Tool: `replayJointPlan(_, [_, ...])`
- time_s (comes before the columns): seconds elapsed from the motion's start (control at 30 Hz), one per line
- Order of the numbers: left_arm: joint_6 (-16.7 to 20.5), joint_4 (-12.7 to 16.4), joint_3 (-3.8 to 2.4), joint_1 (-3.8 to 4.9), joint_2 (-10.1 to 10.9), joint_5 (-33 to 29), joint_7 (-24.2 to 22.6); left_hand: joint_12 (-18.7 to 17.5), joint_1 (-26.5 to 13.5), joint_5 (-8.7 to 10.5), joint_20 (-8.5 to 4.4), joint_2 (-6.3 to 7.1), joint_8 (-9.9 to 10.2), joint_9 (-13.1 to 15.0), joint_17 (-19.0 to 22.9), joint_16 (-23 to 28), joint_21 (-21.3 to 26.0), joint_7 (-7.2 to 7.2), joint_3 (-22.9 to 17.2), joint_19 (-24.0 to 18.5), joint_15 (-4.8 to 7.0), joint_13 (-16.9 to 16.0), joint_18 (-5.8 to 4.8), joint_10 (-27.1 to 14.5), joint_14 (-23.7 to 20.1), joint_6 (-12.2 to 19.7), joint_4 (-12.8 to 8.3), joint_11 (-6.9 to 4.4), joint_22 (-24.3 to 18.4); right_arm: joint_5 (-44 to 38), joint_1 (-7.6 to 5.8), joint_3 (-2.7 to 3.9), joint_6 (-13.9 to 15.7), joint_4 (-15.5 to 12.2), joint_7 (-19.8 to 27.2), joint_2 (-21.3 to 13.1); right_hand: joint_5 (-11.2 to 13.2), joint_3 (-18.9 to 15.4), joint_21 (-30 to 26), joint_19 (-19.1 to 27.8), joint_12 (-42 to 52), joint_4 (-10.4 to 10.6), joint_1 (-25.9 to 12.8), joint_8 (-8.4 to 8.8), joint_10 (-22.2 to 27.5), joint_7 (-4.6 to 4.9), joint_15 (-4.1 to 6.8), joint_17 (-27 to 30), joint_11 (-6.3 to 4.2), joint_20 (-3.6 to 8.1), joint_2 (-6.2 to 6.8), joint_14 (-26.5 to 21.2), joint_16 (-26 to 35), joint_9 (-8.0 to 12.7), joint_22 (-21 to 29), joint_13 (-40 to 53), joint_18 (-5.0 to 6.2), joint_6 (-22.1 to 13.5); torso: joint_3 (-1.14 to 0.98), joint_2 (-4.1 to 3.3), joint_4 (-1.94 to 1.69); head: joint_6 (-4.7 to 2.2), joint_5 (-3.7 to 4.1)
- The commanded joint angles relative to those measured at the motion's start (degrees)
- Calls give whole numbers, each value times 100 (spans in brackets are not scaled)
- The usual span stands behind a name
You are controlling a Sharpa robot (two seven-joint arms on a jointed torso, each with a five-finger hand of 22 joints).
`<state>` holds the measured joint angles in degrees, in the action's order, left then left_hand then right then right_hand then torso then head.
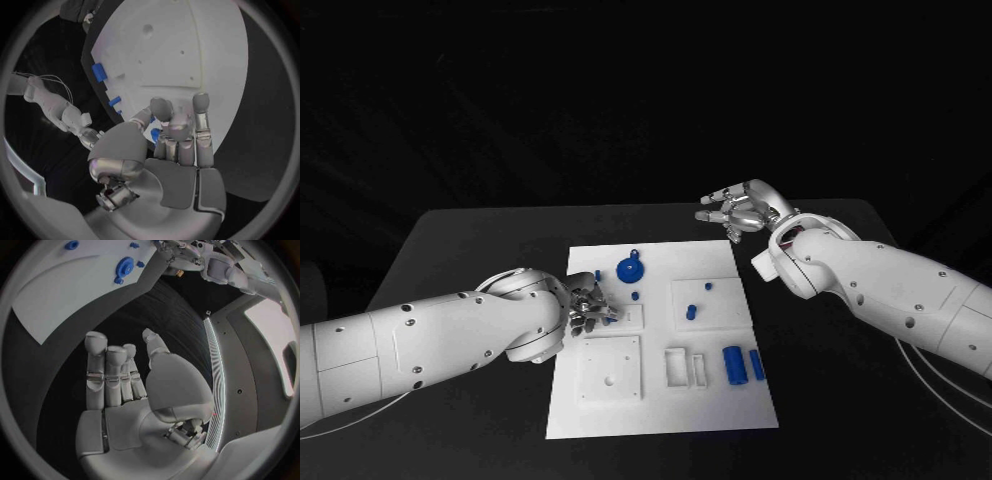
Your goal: Assemble the parts on the task board
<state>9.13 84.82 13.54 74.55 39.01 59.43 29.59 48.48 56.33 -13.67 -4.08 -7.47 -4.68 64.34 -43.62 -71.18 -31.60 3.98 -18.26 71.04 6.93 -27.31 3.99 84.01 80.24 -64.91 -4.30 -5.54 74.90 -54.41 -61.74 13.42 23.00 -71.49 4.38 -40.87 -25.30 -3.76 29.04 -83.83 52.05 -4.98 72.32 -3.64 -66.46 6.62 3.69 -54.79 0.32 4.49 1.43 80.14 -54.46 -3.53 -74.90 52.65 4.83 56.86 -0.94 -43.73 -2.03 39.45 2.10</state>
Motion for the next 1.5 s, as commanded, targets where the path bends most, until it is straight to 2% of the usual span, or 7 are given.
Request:
replayJointPlan(0.03, [-227, -6, 27, -32, -6, 23, 73, 18, 66, 44, 42, -24, -5, -3, -5, -33, -15, -851, 8, -5, -26, -8, 86, 250, 4, -1983, 47, -26, 107, 8, 3, 3, -80, -3, 55, 2, -38, -1, -12, -41, 37, 26, -23, 7, 43, 3, -10, -2, 6, 14, -10, -28, -20, -5, -332, -3, 82, 37, -3, -1, -5, 1, 1])
replayJointPlan(0.13, [-213, -9, 27, -32, -7, 24, 73, 14, 63, 82, 53, -40, -4, -13, -2, -30, -15, -851, 21, -5, -30, -10, 97, 251, 3, -1986, 104, -25, 107, 8, 5, 3, -82, 0, 55, 6, -38, -1, -12, -41, 37, 26, -23, 7, 43, 3, -10, -2, 6, 14, -10, -28, -20, -5, -332, -3, 82, 37, -3, 0, -5, 7, 1])
replayJointPlan(0.17, [-209, -11, 27, -32, -7, 24, 72, 16, 50, 154, 58, -51, -6, -14, -10, -35, -16, -852, 33, -4, -29, -11, 100, 252, 7, -1993, 140, -26, 107, 8, 6, 3, -82, 1, 55, 6, -38, -1, -12, -41, 37, 26, -23, 7, 43, 3, -10, -2, 6, 14, -10, -28, -20, -5, -332, -3, 82, 37, -2, 0, -5, 6, 2])
replayJointPlan(0.2, [-203, -13, 27, -32, -8, 24, 71, 17, 36, 387, 64, -81, -7, -17, -8, -34, -17, -852, 56, -3, -29, -13, 104, 251, 8, -1999, 200, -26, 107, 8, 6, 3, -83, 1, 56, 7, -38, -1, -12, -41, 37, 26, -23, 7, 43, 3, -10, -2, 6, 14, -10, -28, -20, -5, -332, -3, 82, 37, -2, 0, -5, 8, 1])
replayJointPlan(0.27, [-190, -17, 27, -32, -8, 24, 69, 22, 80, 491, 75, -94, -8, -22, -15, -39, -13, -852, 111, -2, -31, -17, 116, 251, 12, -2003, 295, -25, 104, 8, 8, 3, -84, 2, 56, 8, -52, -1, -7, -40, 36, 32, -27, 8, 44, 2, -9, 2, 6, 14, -9, -30, -16, -5, -333, -4, 82, 39, -2, -1, -4, 2, 2])
replayJointPlan(0.93, [-195, -98, 25, -32, -51, 25, 66, 16, 82, 514, 70, -137, -12, -24, -1, -27, -17, -853, 99, 3, -29, -9, 119, 252, 13, -2000, 372, -29, 106, 9, 23, 3, -95, 10, 56, 16, -66, -1, -10, -41, 41, 32, -29, 7, 40, 1, -9, -6, 5, 15, -8, -25, -25, -5, -332, 0, 82, 47, -4, -1, -2, -1, 39])
replayJointPlan(1.5, [-241, -171, 24, -31, -97, 7, 60, 26, 57, 645, 43, 52, -21, 0, 24, -16, -5, -859, 304, 13, -22, 8, 92, 251, 14, -1987, 503, -34, 103, 9, 41, 3, -103, 19, 58, 20, -70, 3, 1, -42, 38, 25, -28, 7, 40, 1, -8, -4, 4, 15, -11, -26, -23, -5, -335, -3, 81, 50, 2, 1, -5, 2, 55])
